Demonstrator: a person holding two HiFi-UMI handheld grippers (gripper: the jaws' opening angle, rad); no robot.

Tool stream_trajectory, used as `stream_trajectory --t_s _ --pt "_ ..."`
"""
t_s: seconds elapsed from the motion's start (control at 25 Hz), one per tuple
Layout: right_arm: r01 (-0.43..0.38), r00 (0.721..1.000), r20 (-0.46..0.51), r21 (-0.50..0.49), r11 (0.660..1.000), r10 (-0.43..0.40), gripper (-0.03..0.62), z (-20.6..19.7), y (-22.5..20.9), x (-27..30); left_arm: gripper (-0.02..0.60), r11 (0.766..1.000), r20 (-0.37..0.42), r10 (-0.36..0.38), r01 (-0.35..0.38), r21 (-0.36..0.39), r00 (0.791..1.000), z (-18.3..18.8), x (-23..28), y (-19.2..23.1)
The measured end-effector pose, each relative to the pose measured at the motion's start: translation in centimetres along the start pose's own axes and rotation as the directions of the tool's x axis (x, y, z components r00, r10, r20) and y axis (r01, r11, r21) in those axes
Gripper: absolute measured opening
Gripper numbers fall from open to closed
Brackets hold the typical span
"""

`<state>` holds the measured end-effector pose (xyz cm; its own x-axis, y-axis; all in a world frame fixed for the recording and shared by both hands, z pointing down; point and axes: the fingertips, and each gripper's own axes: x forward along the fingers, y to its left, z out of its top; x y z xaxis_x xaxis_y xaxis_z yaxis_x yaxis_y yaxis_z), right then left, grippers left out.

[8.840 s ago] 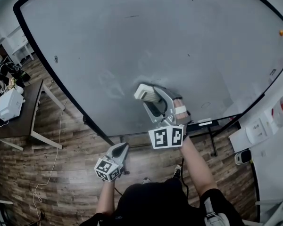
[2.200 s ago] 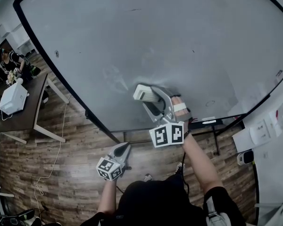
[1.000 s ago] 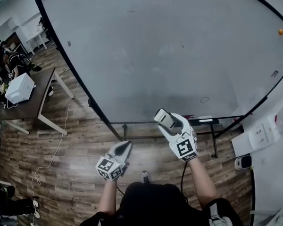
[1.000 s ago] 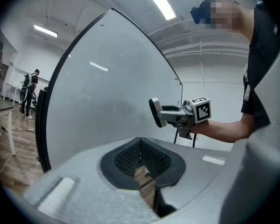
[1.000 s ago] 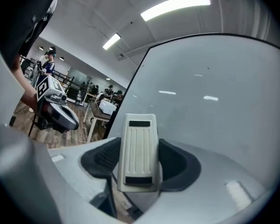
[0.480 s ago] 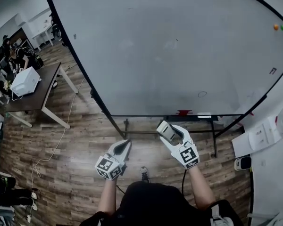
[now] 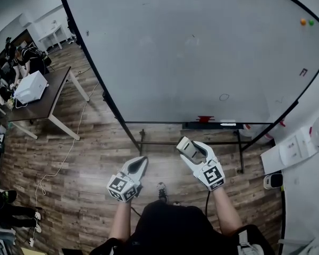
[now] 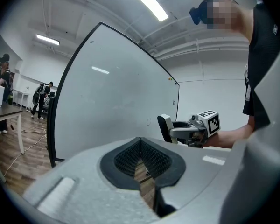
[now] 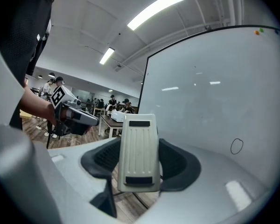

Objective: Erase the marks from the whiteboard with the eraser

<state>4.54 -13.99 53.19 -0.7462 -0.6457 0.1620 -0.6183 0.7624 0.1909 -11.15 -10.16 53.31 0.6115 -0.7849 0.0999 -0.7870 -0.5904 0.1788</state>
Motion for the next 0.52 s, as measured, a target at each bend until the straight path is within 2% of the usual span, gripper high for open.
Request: stream_trajectory --t_s 0.32,0.52 --pt "-0.017 1.0 0.006 -0.003 1.0 0.017 0.257 -0.3 1.8 -2.5 0.011 1.0 0.011 -0.005 0.004 0.016 1.0 -1.4 -1.9 -2.5" --pt "-0.026 1.0 0.003 -0.015 1.0 0.026 0.257 -0.7 2.2 -3.6 0.011 1.0 -0.011 0.013 -0.013 -0.004 1.0 -1.3 -2.1 -4.0"
